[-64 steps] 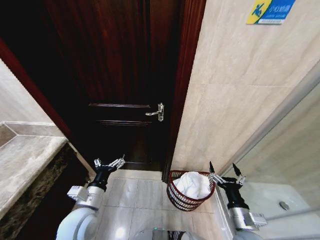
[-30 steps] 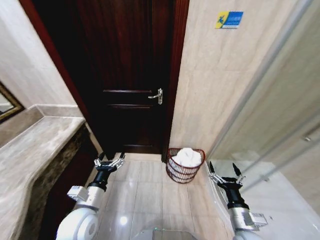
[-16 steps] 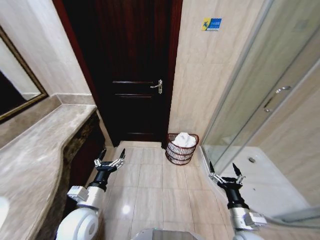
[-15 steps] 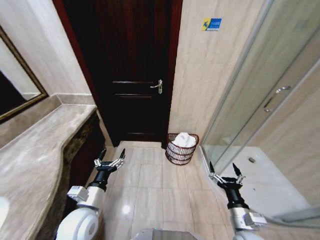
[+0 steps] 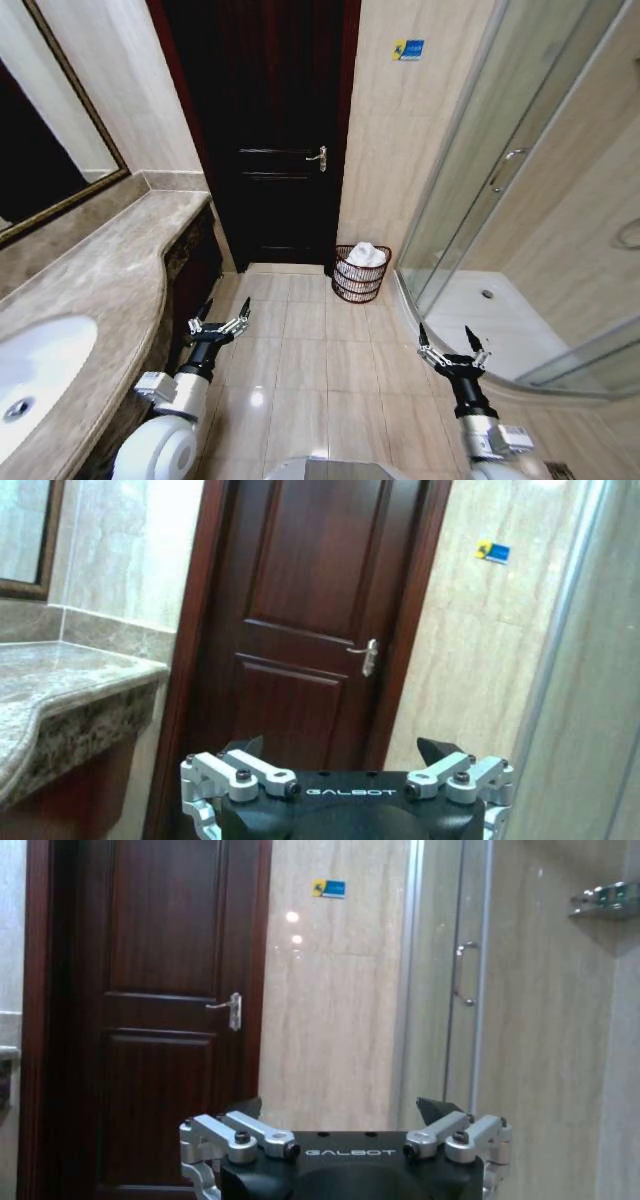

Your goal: Discard the used towel into the hamper.

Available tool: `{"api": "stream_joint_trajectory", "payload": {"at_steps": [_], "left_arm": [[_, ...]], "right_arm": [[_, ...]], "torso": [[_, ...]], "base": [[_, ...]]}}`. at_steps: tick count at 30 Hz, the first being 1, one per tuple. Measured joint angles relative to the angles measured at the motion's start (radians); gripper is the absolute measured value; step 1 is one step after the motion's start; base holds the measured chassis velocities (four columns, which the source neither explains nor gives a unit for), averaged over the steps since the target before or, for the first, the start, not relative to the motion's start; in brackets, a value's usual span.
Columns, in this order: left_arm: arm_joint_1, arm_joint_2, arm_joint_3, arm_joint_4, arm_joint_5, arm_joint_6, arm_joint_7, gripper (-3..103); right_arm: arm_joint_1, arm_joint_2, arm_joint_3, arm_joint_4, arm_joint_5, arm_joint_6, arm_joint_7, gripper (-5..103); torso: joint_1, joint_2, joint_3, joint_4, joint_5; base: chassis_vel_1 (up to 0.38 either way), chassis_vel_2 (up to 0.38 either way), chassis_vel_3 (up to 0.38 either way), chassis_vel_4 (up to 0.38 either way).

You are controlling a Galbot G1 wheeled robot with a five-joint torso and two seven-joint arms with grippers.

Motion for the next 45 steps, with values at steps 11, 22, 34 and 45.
{"api": "stream_joint_trajectory", "payload": {"at_steps": [11, 22, 34, 45], "left_arm": [[-0.001, 0.0, 0.0, 0.0, 0.0, 0.0, 0.0, 100], [-0.001, 0.0, 0.0, 0.0, 0.0, 0.0, 0.0, 100], [-0.001, 0.0, 0.0, 0.0, 0.0, 0.0, 0.0, 100], [-0.001, 0.0, 0.0, 0.0, 0.0, 0.0, 0.0, 100]], "right_arm": [[0.001, 0.0, 0.0, 0.0, 0.0, 0.0, 0.0, 100], [0.0, 0.0, 0.0, 0.0, 0.0, 0.0, 0.0, 100], [0.0, 0.0, 0.0, 0.0, 0.0, 0.0, 0.0, 100], [0.0, 0.0, 0.0, 0.0, 0.0, 0.0, 0.0, 100]], "torso": [[0.002, -0.001, 0.001, 0.0, 0.0003], [0.001, -0.001, 0.0, -0.0001, 0.0003], [0.001, 0.0, 0.0, -0.0001, 0.0003], [0.001, 0.0, 0.0, -0.0001, 0.0003]], "base": [[-0.046, 0.016, 0.027, -0.008], [0.0, 0.0, 0.0, 0.0], [0.0, 0.0, 0.0, 0.0], [0.0, 0.0, 0.0, 0.0]]}}
